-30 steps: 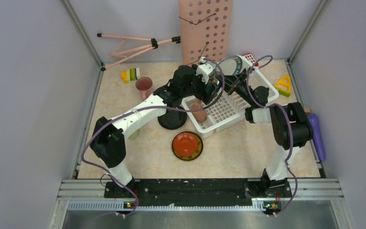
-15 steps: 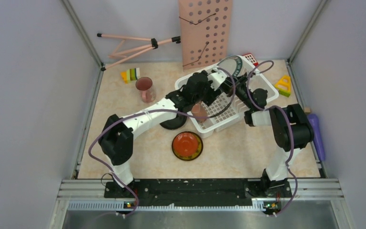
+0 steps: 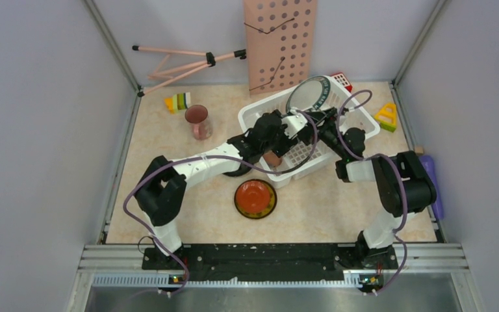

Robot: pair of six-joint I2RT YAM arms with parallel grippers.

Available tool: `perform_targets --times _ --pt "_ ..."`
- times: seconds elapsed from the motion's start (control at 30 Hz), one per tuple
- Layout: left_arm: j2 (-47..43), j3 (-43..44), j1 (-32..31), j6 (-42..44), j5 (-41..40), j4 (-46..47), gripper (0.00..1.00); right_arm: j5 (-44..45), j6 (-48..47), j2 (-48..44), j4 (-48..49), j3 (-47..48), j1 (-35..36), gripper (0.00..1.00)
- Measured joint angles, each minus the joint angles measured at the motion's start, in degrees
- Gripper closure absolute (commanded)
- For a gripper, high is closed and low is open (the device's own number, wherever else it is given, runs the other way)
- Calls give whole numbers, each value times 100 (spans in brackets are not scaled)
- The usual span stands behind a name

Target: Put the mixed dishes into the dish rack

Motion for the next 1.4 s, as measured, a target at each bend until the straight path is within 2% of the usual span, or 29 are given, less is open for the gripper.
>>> perform_targets --times 0.27,0.6,0.9,1.1,1.4 --pt "13 -4 13 181 -68 48 100 -85 -964 -807 -1460 -15 -151 1" --pt "286 28 -7 374 -92 48 100 186 -2559 -1480 -4660 671 -293 1" --pt "442 160 -46 452 -214 -37 100 879 -3388 -1700 -6773 1279 -389 1" --pt "645 444 -61 581 -385 -164 100 1390 -3766 -1773 -7700 1823 -481 1" --pt "1386 1381 -201 1016 -822 -763 100 2107 -4118 -2201 -8568 1945 -802 1"
